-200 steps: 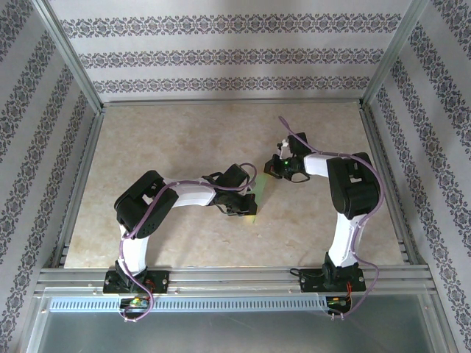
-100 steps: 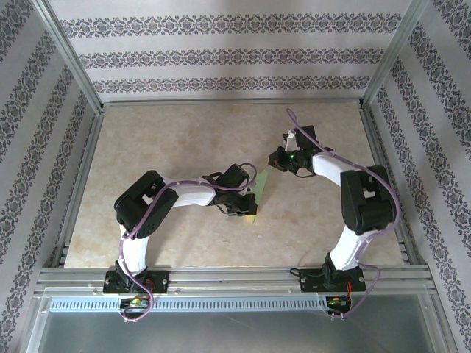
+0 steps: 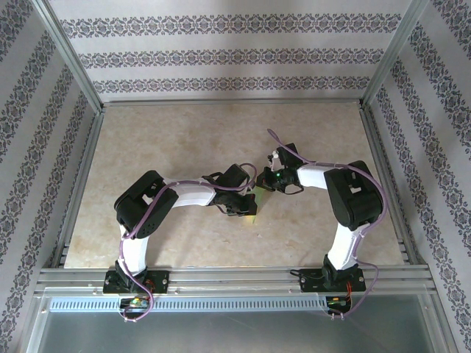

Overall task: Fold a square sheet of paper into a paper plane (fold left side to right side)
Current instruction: Fold the wing for the fifth time at the center of the table.

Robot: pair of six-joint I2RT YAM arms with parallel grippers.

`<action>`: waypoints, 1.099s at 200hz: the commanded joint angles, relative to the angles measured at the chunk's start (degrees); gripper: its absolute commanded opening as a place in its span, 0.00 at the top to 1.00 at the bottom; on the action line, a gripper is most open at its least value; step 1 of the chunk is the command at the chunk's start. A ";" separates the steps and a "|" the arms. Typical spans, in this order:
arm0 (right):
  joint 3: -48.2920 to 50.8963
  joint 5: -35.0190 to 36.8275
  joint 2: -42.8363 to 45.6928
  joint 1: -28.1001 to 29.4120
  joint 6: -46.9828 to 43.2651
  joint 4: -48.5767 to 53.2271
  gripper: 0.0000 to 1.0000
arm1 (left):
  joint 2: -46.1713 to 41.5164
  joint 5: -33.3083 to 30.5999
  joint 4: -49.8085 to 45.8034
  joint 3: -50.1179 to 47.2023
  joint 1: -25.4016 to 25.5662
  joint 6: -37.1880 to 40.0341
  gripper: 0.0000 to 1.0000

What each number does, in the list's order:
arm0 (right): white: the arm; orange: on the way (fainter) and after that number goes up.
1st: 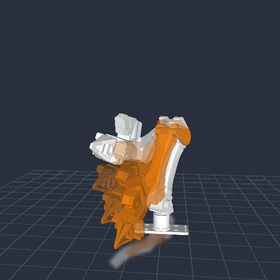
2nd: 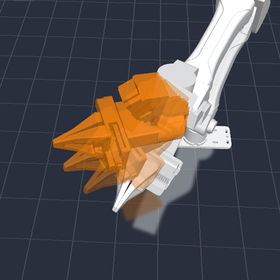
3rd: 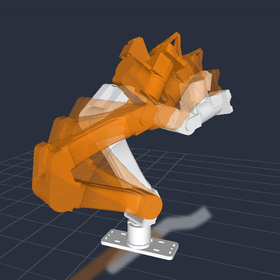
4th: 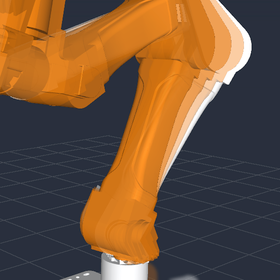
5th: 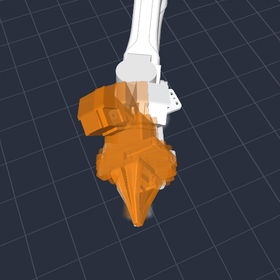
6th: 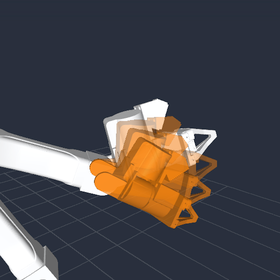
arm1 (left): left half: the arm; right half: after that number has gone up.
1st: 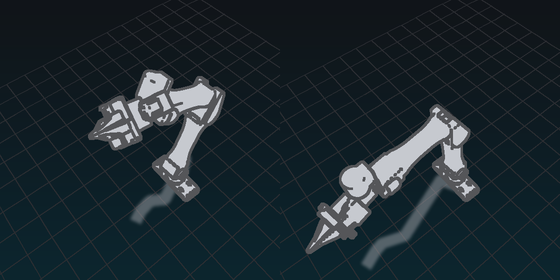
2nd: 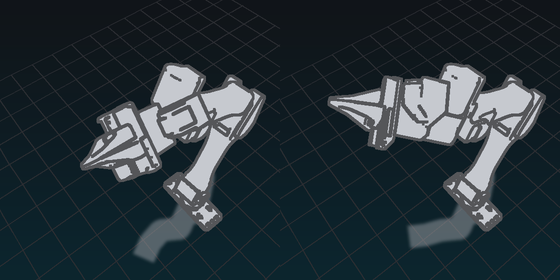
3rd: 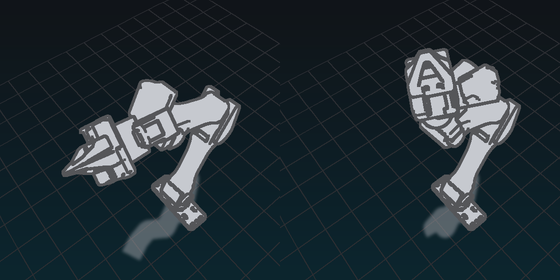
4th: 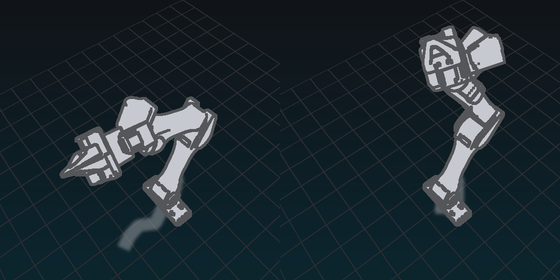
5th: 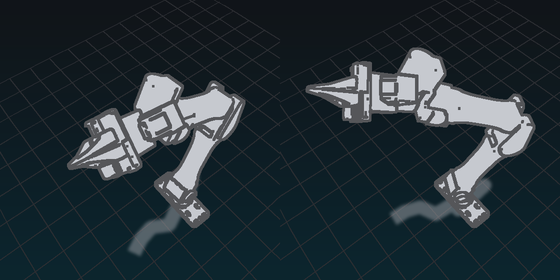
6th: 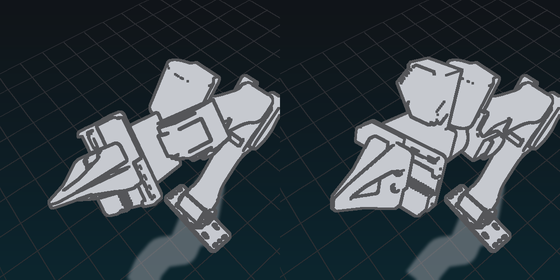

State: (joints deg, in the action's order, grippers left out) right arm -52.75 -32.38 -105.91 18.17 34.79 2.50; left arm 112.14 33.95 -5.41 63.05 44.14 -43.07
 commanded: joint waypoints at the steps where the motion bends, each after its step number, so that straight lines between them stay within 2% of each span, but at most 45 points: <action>1: 0.60 2.38 -1.22 -0.46 -0.17 1.05 1.00 | -1.65 0.18 -4.94 1.06 0.04 0.73 1.00; 52: 3.24 1.63 -1.93 -0.60 0.00 0.27 1.00 | -2.80 2.33 -4.09 5.19 -0.78 0.53 1.00; 112: 3.71 1.53 -1.76 -0.44 0.95 -0.43 1.00 | 1.63 2.26 -3.59 7.83 -2.64 1.27 1.00; 220: 4.24 2.06 -1.58 -0.07 1.43 -0.35 1.00 | 7.65 1.90 -3.51 9.94 -2.74 2.54 1.00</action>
State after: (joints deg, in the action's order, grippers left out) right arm -50.70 -33.91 -105.91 17.76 35.90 -1.15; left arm 118.58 35.94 -7.73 72.79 41.87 -42.19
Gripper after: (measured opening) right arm 0.060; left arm 0.052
